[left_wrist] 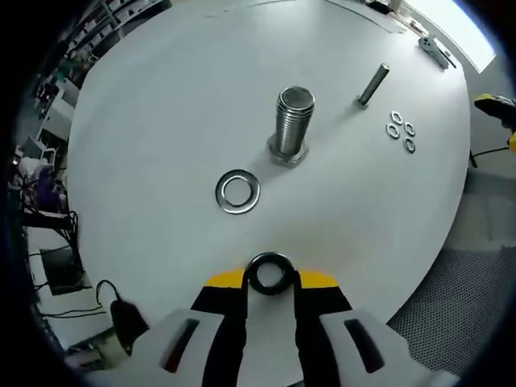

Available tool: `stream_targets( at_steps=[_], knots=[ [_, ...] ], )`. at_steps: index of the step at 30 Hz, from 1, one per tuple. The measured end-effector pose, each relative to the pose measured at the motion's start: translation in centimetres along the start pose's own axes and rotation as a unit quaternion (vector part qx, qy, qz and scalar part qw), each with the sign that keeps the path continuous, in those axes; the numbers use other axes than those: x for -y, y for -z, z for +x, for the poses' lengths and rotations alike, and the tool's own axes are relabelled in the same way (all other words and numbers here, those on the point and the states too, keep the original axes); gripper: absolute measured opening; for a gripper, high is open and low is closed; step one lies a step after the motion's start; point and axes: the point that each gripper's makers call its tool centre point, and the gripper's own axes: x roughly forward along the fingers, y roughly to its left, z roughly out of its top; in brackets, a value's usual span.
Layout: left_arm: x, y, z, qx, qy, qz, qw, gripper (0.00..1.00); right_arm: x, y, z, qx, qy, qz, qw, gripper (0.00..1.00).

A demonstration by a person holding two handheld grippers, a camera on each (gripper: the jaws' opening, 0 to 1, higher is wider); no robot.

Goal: Place the washer onto the threaded stud by aligning its center hole with the stud, sliding it down to the base, and recovering from edge contact or off-axis alignment until the washer reaches the visible bottom stop.

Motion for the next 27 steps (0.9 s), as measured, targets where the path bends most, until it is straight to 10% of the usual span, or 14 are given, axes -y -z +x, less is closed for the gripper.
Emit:
stream_targets(
  at_steps=[15,27],
  knots=[
    [1.9,0.0,-0.6,-0.003,0.009,0.042,0.9991,0.19,-0.2,0.3,0.1,-0.002,-0.002,0.0,1.0,0.52],
    [1.7,-3.0,-2.7,0.034,0.013,0.069,0.9969,0.19,-0.4,0.3,-0.2,-0.001,-0.002,0.001,1.0,0.52]
  ],
)
